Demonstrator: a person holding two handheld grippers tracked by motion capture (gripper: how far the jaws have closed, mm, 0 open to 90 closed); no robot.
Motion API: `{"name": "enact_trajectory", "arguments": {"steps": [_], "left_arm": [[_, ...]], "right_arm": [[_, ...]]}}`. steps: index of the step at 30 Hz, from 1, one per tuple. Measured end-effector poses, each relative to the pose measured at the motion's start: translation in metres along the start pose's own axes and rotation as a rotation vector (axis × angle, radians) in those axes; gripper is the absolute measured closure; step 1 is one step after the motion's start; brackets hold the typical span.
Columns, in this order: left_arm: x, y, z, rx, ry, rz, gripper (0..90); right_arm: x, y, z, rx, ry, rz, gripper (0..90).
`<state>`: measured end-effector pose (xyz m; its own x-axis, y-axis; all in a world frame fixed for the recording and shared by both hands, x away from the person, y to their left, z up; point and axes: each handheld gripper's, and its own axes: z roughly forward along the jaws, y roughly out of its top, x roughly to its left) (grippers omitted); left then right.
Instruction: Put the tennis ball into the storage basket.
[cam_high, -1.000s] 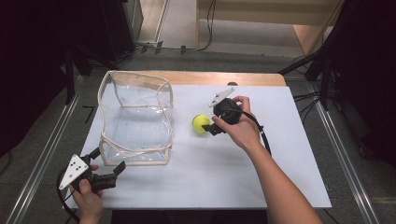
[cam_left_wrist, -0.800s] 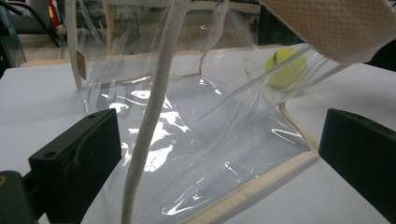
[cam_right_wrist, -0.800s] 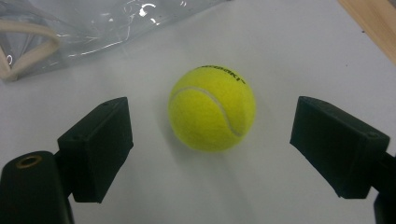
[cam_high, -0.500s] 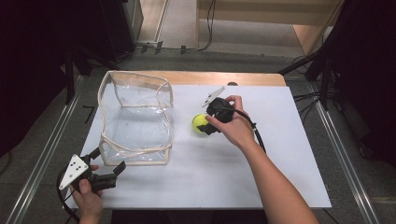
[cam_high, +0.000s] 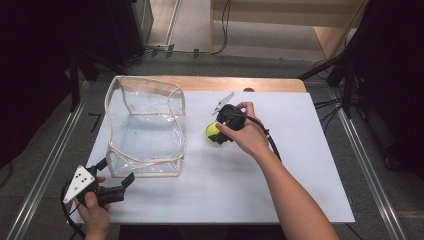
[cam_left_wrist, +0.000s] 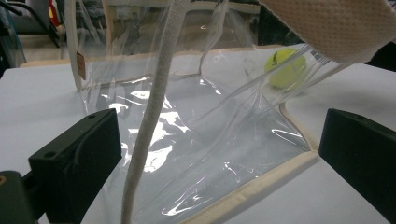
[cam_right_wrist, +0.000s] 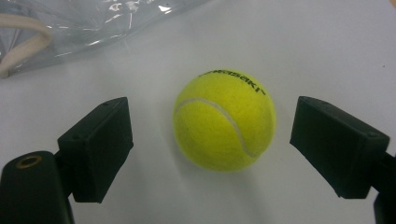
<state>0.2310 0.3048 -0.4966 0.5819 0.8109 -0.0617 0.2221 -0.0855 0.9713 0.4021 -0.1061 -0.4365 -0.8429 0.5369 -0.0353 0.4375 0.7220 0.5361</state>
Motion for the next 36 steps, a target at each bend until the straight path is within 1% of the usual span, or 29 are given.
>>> {"name": "enact_trajectory", "arguments": {"steps": [3, 4, 7, 8, 10, 11, 13, 16, 18, 20, 24, 27, 30, 31, 34, 36], "left_arm": [[0.000, 0.000, 0.000, 0.001, 0.000, 0.001, 0.0], [0.000, 0.000, 0.000, 0.001, 0.000, 0.000, 0.0], [0.000, 0.000, 0.000, 0.000, 0.000, 0.000, 0.0], [0.000, 0.000, 0.000, 0.000, 0.000, 0.000, 0.0], [0.000, 0.000, 0.000, 0.000, 0.000, 0.000, 0.0], [0.000, 0.000, 0.000, 0.000, -0.001, 0.000, 0.0], [0.000, 0.000, 0.000, 0.000, -0.001, 0.000, 0.0], [0.000, 0.000, 0.000, -0.002, -0.001, -0.003, 0.0], [0.000, 0.000, 0.000, -0.002, -0.001, -0.003, 0.0], [0.000, 0.000, 0.000, -0.002, -0.001, -0.003, 0.0], [0.000, 0.000, 0.000, -0.002, -0.001, -0.004, 0.0], [0.000, 0.000, 0.000, -0.002, -0.002, -0.003, 0.0], [0.000, 0.000, 0.000, -0.002, -0.002, -0.002, 0.0], [0.000, 0.000, 0.000, -0.002, -0.001, -0.003, 0.0], [0.000, 0.000, 0.000, -0.002, -0.002, -0.003, 0.0], [0.000, 0.000, 0.000, -0.003, -0.002, -0.003, 0.0]], "right_arm": [[-0.002, 0.001, 0.003, 0.008, 0.003, -0.007, 11.2], [-0.002, 0.002, 0.004, 0.012, 0.002, 0.002, 11.2], [-0.003, 0.003, 0.007, 0.020, 0.008, 0.004, 11.2], [-0.004, 0.004, 0.008, 0.028, 0.009, -0.001, 11.2], [-0.004, 0.004, 0.011, 0.036, 0.011, 0.007, 11.2], [-0.005, 0.005, 0.012, 0.041, 0.013, 0.000, 11.2], [-0.005, 0.006, 0.014, 0.059, 0.015, 0.012, 11.2], [-0.007, 0.006, 0.018, 0.062, 0.018, 0.006, 11.2], [-0.007, 0.007, 0.019, 0.072, 0.019, 0.023, 11.2], [-0.008, 0.007, 0.020, 0.069, 0.023, 0.016, 11.2], [-0.010, 0.009, 0.022, 0.083, 0.025, 0.019, 11.2], [-0.010, 0.010, 0.024, 0.085, 0.031, 0.008, 11.2], [-0.010, 0.011, 0.027, 0.094, 0.036, 0.011, 11.2], [-0.010, 0.011, 0.028, 0.095, 0.034, 0.018, 11.2], [-0.011, 0.011, 0.030, 0.100, 0.038, 0.017, 11.2], [-0.011, 0.011, 0.031, 0.112, 0.039, 0.026, 11.2]]}}
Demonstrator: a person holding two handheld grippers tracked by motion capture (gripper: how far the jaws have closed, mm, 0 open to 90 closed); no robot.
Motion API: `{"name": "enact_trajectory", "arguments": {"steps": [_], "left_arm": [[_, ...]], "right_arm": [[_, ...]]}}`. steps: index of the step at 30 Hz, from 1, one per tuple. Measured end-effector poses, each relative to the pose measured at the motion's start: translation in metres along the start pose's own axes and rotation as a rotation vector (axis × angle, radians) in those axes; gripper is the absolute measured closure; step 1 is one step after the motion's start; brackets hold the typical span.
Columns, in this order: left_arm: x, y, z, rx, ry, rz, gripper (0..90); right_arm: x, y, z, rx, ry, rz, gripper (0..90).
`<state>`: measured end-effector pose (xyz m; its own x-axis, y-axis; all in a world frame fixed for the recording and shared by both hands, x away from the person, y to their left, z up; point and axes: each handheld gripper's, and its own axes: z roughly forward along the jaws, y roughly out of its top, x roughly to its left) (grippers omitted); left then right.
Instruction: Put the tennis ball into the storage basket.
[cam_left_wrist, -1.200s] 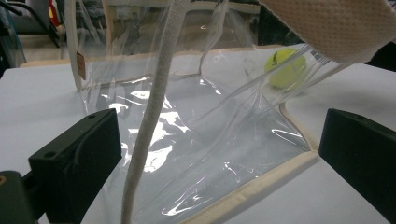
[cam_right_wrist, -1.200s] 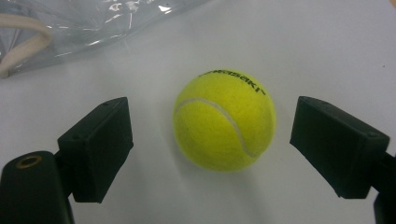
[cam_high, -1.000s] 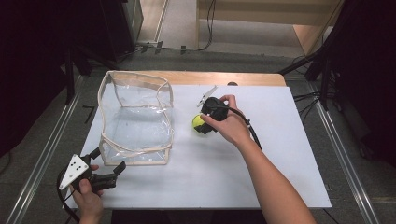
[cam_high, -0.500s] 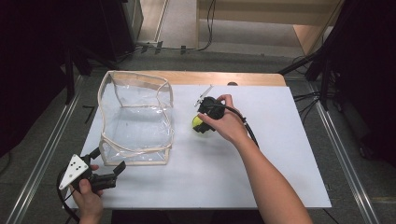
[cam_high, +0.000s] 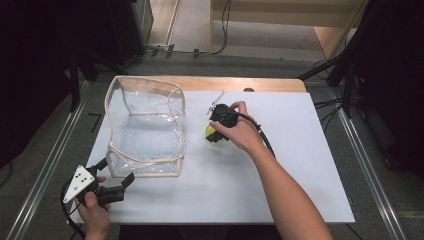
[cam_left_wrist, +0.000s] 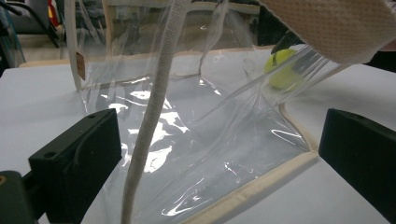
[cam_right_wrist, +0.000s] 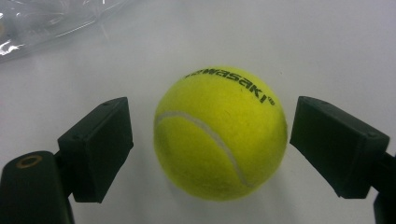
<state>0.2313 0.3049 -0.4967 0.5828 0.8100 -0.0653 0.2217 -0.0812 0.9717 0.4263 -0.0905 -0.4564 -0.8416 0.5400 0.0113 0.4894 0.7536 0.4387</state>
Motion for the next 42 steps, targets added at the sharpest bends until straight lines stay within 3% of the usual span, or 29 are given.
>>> {"name": "enact_trajectory", "arguments": {"steps": [17, 42], "left_arm": [[0.000, 0.000, 0.000, 0.000, -0.001, 0.000, 0.0], [0.000, 0.000, 0.001, 0.002, -0.001, 0.000, 0.0]], "right_arm": [[-0.002, 0.002, 0.015, 0.039, 0.008, 0.005, 11.2], [-0.002, 0.002, 0.023, 0.044, 0.014, -0.007, 11.9]]}}
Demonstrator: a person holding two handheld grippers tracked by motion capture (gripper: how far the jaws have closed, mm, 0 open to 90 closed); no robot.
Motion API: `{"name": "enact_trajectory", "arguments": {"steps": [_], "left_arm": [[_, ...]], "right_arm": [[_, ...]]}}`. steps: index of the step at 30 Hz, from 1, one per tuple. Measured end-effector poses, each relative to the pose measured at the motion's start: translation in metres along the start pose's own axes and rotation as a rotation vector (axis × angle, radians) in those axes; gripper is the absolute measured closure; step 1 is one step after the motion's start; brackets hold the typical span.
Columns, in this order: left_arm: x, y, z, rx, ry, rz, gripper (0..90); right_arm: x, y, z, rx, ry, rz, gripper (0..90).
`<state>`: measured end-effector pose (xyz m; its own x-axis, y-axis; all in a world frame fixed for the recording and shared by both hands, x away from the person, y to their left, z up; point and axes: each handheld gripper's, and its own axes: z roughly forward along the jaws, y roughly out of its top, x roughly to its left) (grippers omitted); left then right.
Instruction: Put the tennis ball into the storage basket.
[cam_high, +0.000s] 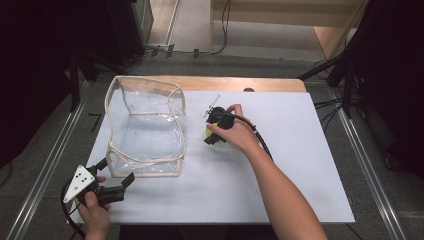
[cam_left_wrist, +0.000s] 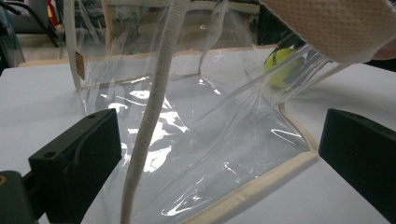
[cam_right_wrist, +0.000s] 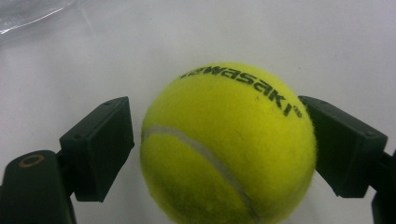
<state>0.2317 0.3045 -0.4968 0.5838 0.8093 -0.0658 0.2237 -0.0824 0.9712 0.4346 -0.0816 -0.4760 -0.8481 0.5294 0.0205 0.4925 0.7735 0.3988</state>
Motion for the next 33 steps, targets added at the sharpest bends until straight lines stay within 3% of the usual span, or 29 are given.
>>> {"name": "enact_trajectory", "arguments": {"steps": [8, 11, 33], "left_arm": [[0.0000, 0.0000, 0.0000, 0.000, 0.000, 0.000, 0.0], [0.0000, 0.0000, 0.0000, 0.001, 0.000, 0.001, 0.0], [0.0001, 0.0000, 0.0003, 0.001, 0.000, 0.000, 0.0]], "right_arm": [[-0.0003, -0.0001, 0.0024, 0.012, -0.005, 0.006, 12.3], [-0.0006, 0.0001, 0.0036, 0.026, -0.026, 0.025, 16.9], [-0.0026, 0.0001, 0.0036, 0.013, -0.014, 0.032, 22.2]]}}
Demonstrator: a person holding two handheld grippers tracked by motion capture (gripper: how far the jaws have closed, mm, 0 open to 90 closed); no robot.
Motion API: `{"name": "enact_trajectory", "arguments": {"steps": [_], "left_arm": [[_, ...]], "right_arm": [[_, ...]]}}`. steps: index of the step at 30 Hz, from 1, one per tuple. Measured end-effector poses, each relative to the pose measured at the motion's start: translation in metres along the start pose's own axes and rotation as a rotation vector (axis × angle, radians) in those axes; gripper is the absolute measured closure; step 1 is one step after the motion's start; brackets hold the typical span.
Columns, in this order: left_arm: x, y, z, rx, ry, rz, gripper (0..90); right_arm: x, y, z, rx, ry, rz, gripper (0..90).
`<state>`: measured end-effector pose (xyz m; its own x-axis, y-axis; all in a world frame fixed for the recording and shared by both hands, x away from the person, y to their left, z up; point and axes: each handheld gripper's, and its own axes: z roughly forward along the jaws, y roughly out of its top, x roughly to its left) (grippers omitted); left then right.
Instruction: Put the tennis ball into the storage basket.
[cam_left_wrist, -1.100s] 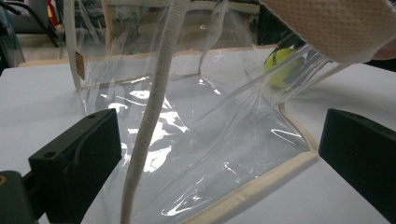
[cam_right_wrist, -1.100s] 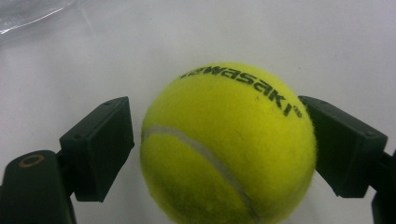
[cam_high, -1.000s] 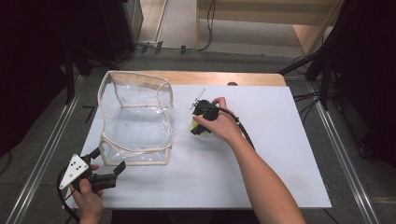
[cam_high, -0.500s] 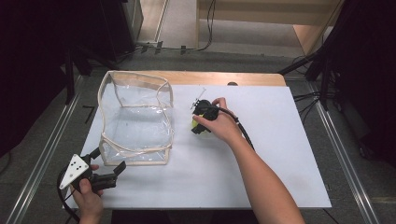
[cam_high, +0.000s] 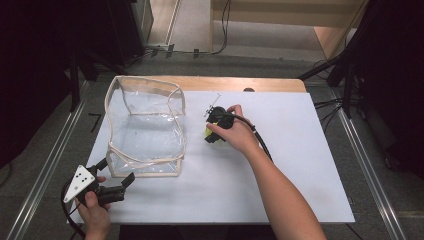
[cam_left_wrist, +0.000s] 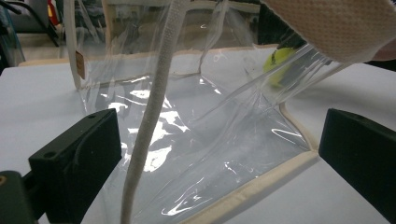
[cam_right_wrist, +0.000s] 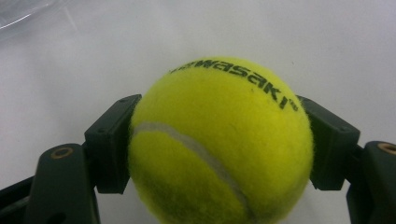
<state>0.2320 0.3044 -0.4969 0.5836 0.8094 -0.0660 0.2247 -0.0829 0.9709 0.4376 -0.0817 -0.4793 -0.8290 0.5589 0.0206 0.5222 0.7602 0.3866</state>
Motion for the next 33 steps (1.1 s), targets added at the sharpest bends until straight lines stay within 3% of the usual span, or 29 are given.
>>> {"name": "enact_trajectory", "arguments": {"steps": [19, 33], "left_arm": [[0.000, 0.000, 0.000, 0.004, 0.004, 0.001, 0.0], [0.000, 0.000, 0.001, 0.008, 0.006, 0.001, 0.0]], "right_arm": [[0.004, 0.001, -0.002, 0.000, -0.013, -0.017, 22.8], [0.008, 0.004, -0.015, -0.013, -0.002, -0.035, 22.8]]}}
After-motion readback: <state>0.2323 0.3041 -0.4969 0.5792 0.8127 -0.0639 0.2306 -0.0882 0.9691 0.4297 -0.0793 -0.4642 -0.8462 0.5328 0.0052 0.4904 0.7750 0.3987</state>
